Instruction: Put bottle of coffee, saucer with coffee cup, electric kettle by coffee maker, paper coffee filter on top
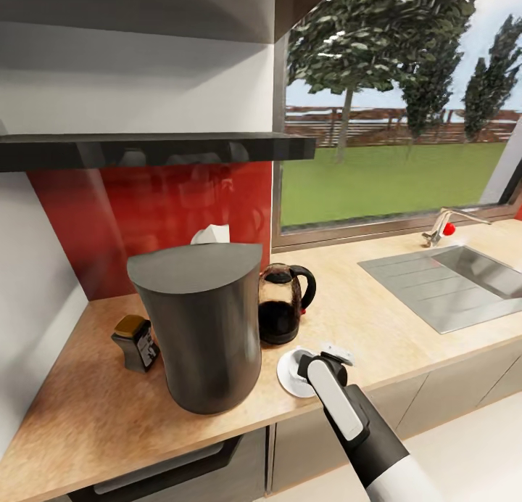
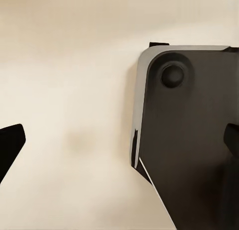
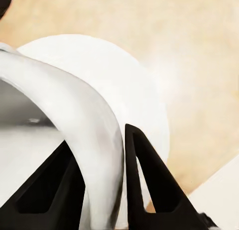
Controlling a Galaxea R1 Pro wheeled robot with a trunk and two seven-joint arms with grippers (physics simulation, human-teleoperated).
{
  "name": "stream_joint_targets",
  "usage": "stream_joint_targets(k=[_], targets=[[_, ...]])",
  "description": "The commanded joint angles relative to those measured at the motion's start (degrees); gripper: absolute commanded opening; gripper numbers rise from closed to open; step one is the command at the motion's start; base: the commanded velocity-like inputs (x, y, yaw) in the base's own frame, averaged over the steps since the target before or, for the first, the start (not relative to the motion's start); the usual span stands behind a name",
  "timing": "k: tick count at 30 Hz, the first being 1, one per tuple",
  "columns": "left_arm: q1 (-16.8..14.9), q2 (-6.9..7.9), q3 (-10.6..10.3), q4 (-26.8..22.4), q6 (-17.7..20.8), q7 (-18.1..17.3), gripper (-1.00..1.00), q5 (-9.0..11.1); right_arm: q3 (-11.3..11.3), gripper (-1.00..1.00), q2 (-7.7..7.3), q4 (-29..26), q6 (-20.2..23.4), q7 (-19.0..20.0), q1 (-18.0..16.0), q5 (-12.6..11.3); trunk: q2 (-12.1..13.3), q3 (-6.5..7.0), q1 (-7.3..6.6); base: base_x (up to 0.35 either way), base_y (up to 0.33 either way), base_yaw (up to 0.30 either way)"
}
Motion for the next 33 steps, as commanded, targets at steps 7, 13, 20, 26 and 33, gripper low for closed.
stream_joint_targets(k=[7,13,20,26,33], targets=[[0.01,-0.02,0.48,-0.05,-0.14,-0.08,1.0,-0.58,0.04,-1.0,-0.11,0.08,0.42,2.3,-0.07,-0.18,-0.12,-0.11,0.04,0.0,0.0,0.0],[0.01,-0.02,0.48,-0.06,-0.14,-0.08,1.0,-0.58,-0.03,1.0,-0.22,0.04,0.42,2.54,-0.07,-0.13,-0.12,-0.11,0.04,0.0,0.0,0.0],[0.01,-0.02,0.48,-0.05,-0.14,-0.08,1.0,-0.58,-0.08,1.0,-0.29,0.02,0.42,2.55,-0.07,-0.17,-0.12,-0.11,0.04,0.0,0.0,0.0],[0.01,-0.02,0.48,-0.05,-0.14,-0.08,1.0,-0.58,-0.13,1.0,-0.25,-0.06,0.42,2.55,-0.07,-0.17,-0.12,-0.11,0.04,0.0,0.0,0.0],[0.01,-0.02,0.48,-0.05,-0.14,-0.08,1.0,-0.58,-0.41,1.0,-0.21,-3.82,0.59,2.39,-0.09,-0.09,-0.12,-0.11,0.04,0.0,0.0,0.0]])
